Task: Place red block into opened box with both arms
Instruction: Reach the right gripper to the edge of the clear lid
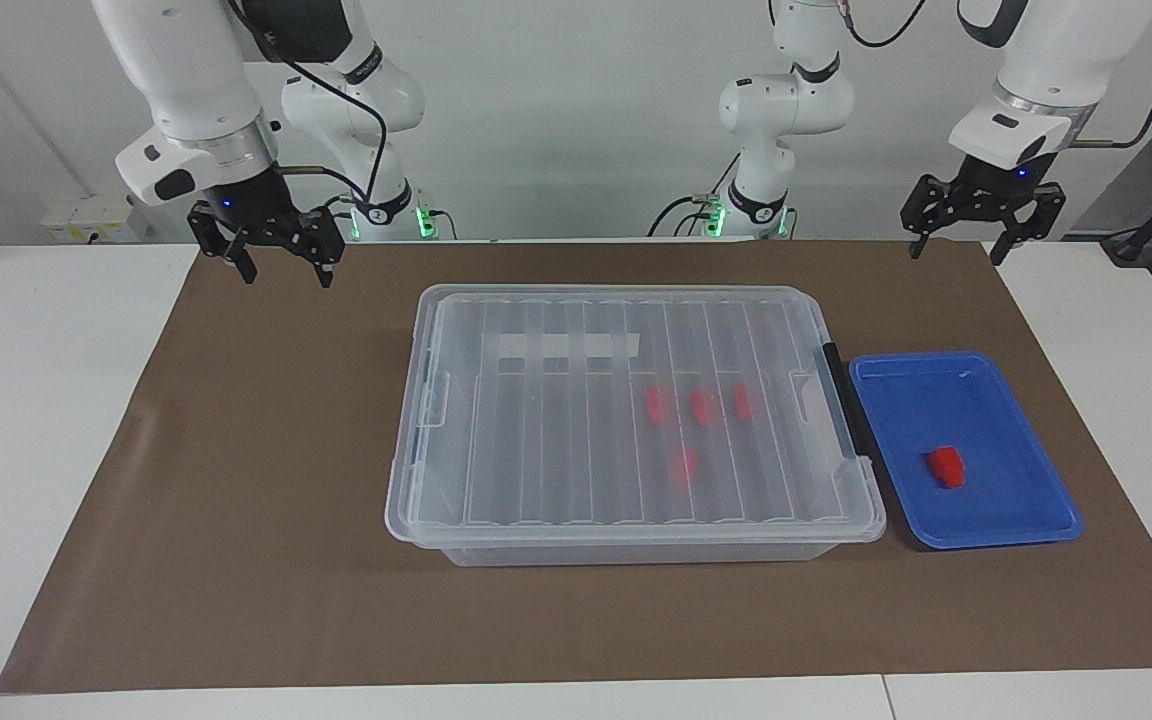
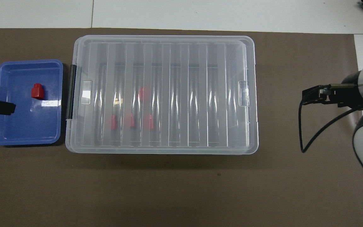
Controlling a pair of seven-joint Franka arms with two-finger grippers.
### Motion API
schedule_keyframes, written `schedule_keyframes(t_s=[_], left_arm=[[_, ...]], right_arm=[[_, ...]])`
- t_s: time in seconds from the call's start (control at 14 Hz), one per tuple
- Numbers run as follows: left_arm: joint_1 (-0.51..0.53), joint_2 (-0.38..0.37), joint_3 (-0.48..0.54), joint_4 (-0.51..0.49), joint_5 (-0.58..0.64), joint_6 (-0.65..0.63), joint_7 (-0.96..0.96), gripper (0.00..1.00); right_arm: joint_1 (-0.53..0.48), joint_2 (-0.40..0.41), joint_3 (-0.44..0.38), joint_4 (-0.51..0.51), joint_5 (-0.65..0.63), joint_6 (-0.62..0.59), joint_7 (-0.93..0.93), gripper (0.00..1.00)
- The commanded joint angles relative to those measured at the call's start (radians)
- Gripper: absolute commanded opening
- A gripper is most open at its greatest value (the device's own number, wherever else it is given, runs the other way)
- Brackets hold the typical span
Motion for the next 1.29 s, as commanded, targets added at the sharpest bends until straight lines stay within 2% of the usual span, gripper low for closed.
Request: schedule_keyframes(t_s=[0.0, 0.36, 0.64, 0.86, 1.21], left_arm=[[-0.001, -0.014, 0.001, -0.007, 0.020, -0.009, -0.006, 1.00], [-0.001, -0.014, 0.001, -0.007, 0.020, -0.009, -0.006, 1.00], [-0.001, -0.014, -0.001, -0.007, 0.020, -0.009, -0.006, 1.00], [-0.001, -0.014, 0.001, -0.007, 0.020, -0.009, -0.006, 1.00], [-0.001, -0.014, 0.001, -0.007, 0.020, -0.009, -0.005, 1.00]], right_arm=[[0.043, -0.010, 0.001, -0.082, 0.010, 0.106, 0.061, 0.92], [0.103, 0.035, 0.001, -0.125, 0.008, 0.213, 0.137, 0.84], [0.119, 0.077, 0.001, -0.151, 0.008, 0.280, 0.144, 0.82], [0.123, 0.106, 0.001, -0.174, 0.008, 0.326, 0.144, 0.76], [0.137, 0.134, 0.001, -0.194, 0.004, 0.361, 0.144, 0.76]])
